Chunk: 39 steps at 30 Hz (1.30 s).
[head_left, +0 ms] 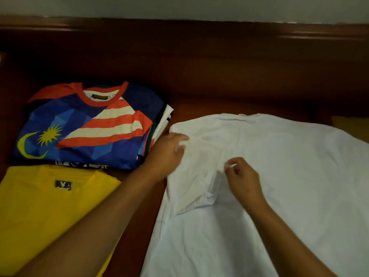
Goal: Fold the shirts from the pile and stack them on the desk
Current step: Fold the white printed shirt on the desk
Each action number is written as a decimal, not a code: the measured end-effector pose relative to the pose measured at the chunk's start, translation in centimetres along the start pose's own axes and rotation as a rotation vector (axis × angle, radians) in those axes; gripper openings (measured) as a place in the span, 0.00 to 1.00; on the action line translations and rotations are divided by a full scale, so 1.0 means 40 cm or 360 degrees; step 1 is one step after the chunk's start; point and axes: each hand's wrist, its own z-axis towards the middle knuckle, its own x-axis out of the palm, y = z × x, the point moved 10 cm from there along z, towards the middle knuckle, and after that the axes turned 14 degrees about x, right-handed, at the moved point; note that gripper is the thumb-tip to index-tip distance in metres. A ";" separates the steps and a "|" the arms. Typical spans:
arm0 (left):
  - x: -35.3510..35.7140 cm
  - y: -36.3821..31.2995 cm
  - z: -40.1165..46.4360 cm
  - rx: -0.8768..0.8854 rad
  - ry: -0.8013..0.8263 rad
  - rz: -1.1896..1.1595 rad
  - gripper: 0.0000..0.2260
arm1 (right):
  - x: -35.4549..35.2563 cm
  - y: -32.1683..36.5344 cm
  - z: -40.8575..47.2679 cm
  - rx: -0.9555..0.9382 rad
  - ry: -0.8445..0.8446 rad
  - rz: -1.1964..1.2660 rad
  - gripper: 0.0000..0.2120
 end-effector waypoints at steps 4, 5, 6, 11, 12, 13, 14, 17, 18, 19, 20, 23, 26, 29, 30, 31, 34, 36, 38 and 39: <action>0.008 0.059 0.093 0.0100 0.0413 0.0451 0.19 | 0.053 -0.012 -0.064 0.0059 -0.0089 -0.0554 0.21; 0.024 0.074 0.105 0.0079 0.0538 0.0509 0.19 | 0.061 -0.010 -0.070 0.0064 -0.0141 -0.0672 0.24; 0.035 0.085 0.114 0.0056 0.0635 0.0557 0.18 | 0.068 -0.005 -0.074 0.0061 -0.0190 -0.0781 0.26; 0.028 0.092 0.145 0.0055 0.0739 0.0684 0.18 | 0.083 0.042 -0.084 -0.0054 -0.0248 -0.0649 0.08; 0.024 0.092 0.149 0.0052 0.0758 0.0659 0.18 | 0.072 0.040 -0.080 -0.0031 -0.0219 -0.0492 0.07; 0.022 0.093 0.152 0.0044 0.0781 0.0623 0.18 | 0.058 0.030 -0.070 0.0026 -0.0173 -0.0309 0.07; 0.020 0.096 0.155 0.0043 0.0801 0.0586 0.18 | 0.043 0.018 -0.061 0.0108 -0.0120 -0.0079 0.07; 0.011 0.108 0.169 0.0064 0.0820 0.0513 0.13 | 0.000 -0.031 -0.040 0.0399 -0.0098 0.0674 0.06; 0.008 0.110 0.175 0.0072 0.0807 0.0501 0.10 | -0.016 -0.041 -0.033 0.0451 -0.0150 0.0772 0.04; 0.006 0.111 0.180 0.0078 0.0796 0.0499 0.06 | -0.035 -0.045 -0.027 0.0469 -0.0219 0.0794 0.04; 0.006 0.110 0.182 0.0081 0.0787 0.0509 0.04 | -0.053 -0.045 -0.020 0.0457 -0.0283 0.0775 0.05; 0.024 0.115 0.178 0.0098 0.0800 0.0594 0.02 | -0.077 -0.042 -0.004 0.0397 -0.0327 0.0549 0.09; 0.049 0.121 0.170 0.0114 0.0759 0.0653 0.03 | -0.068 -0.061 -0.004 0.0318 -0.0319 0.0323 0.15; 0.062 0.131 0.166 0.0097 0.0640 0.0622 0.07 | -0.058 -0.064 -0.022 0.0168 -0.0329 0.0259 0.22; 0.064 0.135 0.166 0.0092 0.0601 0.0631 0.08 | -0.048 -0.062 -0.029 0.0116 -0.0304 0.0225 0.23; 0.063 0.141 0.165 0.0082 0.0561 0.0648 0.08 | -0.039 -0.061 -0.033 0.0069 -0.0289 0.0181 0.23; 0.050 0.148 0.158 0.0039 0.0421 0.0701 0.07 | -0.046 -0.062 -0.042 -0.0022 -0.0383 0.0181 0.22; 0.033 0.133 0.151 0.0078 0.0266 0.0714 0.08 | -0.056 -0.057 -0.043 -0.0069 -0.0449 0.0219 0.19; 0.008 0.099 0.131 0.0159 0.0055 0.0717 0.10 | -0.062 -0.052 -0.044 -0.0115 -0.0496 0.0219 0.16; 0.000 0.080 0.112 0.0191 -0.0052 0.0703 0.11 | -0.064 -0.053 -0.049 -0.0146 -0.0515 0.0216 0.15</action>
